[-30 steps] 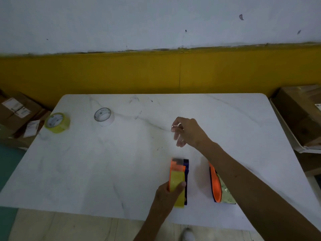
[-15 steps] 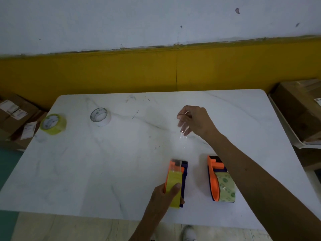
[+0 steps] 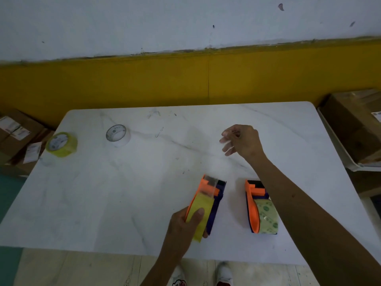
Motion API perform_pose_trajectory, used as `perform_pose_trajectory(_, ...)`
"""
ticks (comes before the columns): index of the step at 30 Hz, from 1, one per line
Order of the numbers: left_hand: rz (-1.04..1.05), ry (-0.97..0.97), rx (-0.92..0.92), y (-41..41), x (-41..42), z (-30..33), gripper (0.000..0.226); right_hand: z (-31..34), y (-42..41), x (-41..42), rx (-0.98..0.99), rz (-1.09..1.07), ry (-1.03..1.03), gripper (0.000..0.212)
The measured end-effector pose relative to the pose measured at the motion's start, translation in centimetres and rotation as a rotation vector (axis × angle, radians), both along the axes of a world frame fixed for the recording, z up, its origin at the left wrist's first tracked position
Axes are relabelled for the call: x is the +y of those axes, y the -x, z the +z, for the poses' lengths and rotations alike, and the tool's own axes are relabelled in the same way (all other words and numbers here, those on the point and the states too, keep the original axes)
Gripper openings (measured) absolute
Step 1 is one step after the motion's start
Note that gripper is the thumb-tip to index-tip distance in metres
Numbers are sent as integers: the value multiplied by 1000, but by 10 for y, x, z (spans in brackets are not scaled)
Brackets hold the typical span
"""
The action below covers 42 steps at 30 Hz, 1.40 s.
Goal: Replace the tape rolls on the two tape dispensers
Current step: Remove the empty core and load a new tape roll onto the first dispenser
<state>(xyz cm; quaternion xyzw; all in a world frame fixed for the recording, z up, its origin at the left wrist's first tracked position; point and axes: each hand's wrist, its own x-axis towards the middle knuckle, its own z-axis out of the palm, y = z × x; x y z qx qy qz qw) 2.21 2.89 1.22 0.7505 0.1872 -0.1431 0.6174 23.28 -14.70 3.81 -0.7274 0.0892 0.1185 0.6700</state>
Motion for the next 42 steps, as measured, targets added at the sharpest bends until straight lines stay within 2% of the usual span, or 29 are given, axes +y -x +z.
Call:
perform_pose_trajectory(2, 19, 32, -52, -2, 2, 18, 26, -1, 3, -2, -52, 36, 87, 16)
perform_pose_trajectory(9, 24, 80, -236, -9, 8, 65, 32, 29, 8, -7, -44, 62, 84, 18)
perform_pose_trajectory(14, 45, 41, -300, -15, 12, 82, 43, 89, 14, -25, -274, -21, -66, 20)
perform_pose_trajectory(17, 51, 24, -331, -12, 12, 86, 48, 120, 16, -29, -390, 28, -13, 19)
perform_pose_trajectory(19, 63, 38, -361, -9, 9, 89, 45, 127, 17, -28, -398, 46, 30, 18)
perform_pose_trajectory(24, 72, 117, -417, -5, 2, 101, 42, 100, 23, -28, -262, 28, -15, 18)
perform_pose_trajectory(27, 48, 152, -454, -5, -2, 107, 49, 79, 28, -27, -131, 46, -50, 16)
perform_pose_trajectory(31, 70, 171, -484, -10, -5, 113, 50, 64, 41, -16, 102, 182, -126, 20)
perform_pose_trajectory(35, 84, 179, -478, -16, -8, 117, 52, 63, 67, 6, 196, 297, -420, 27)
perform_pose_trajectory(37, 84, 173, -472, -16, -11, 117, 48, 61, 76, 13, 225, 333, -493, 30)
perform_pose_trajectory(39, 93, 151, -460, -15, -13, 117, 45, 54, 83, 20, 212, 304, -555, 30)
perform_pose_trajectory(42, 111, 95, -435, -13, -19, 113, 39, 39, 94, 28, 218, 149, -607, 26)
